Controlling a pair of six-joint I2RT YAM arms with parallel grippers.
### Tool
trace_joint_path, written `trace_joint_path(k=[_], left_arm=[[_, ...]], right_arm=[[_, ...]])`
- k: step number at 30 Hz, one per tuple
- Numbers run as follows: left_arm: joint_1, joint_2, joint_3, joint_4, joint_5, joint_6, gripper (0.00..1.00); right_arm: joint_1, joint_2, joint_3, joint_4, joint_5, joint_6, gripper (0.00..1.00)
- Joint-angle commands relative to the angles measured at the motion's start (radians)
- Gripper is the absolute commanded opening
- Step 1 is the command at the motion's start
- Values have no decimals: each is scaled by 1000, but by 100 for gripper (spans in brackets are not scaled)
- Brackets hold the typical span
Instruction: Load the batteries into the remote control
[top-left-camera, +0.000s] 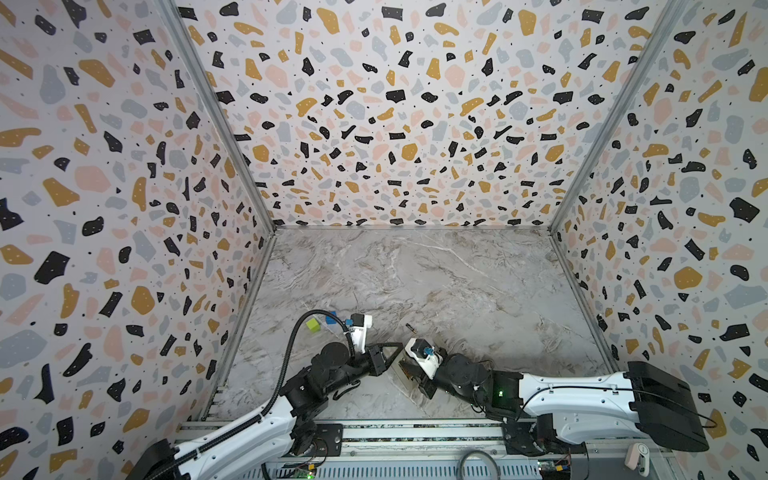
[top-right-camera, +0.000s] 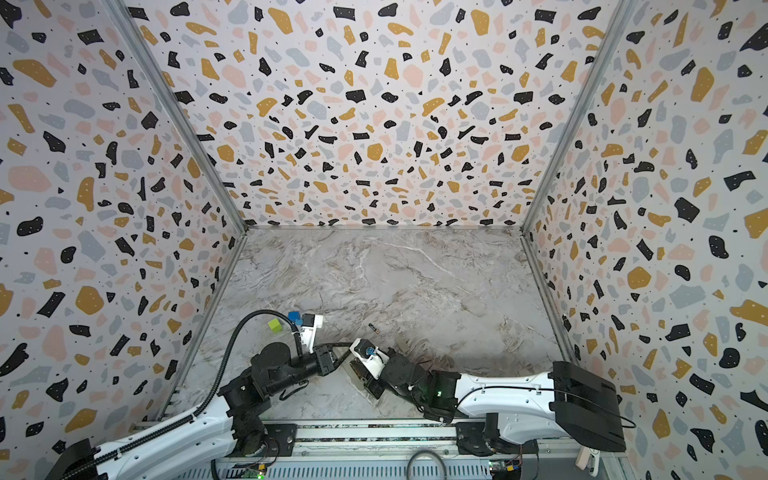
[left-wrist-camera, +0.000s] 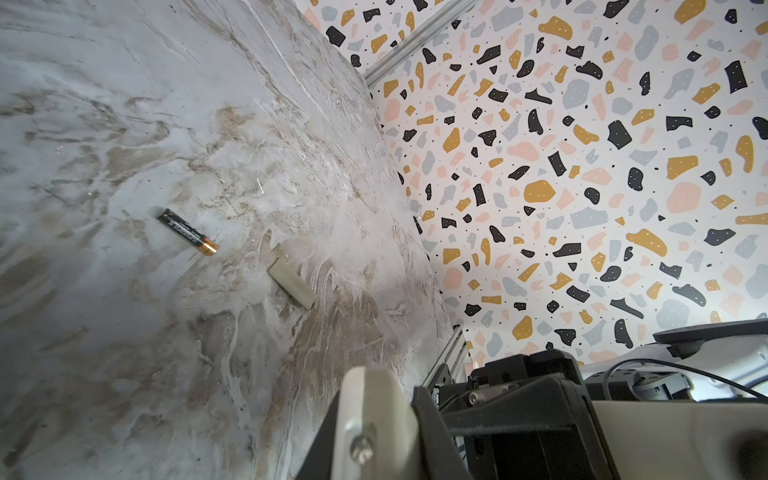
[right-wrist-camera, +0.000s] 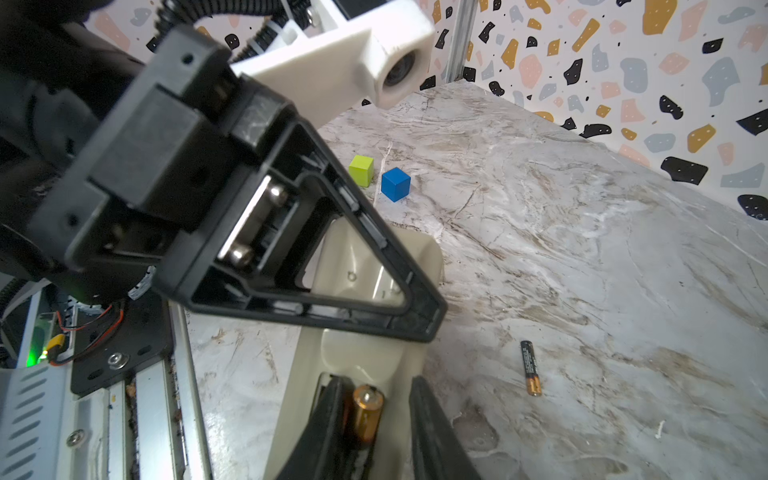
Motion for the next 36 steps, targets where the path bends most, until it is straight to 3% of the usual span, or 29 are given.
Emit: trace_joint_path(k=[1,12,24,30,36], left_arm=[[0,-2,40,82,45,13,0],[-1,10,37,69,49,20,0],[-1,36,48,32,84,53,0],[-1,58,78,-71,122,110,0],[-1,64,121,-202,181,191,0]], right_arm=[[1,-24,10,-34,1,-19,31],[15,-43,32,-69,4,-39,34],[55,-110,66,-140,28,-77,46],[63,-133,115,-298,83,-131,47],[63,-164,146,-445,16,-251,41]])
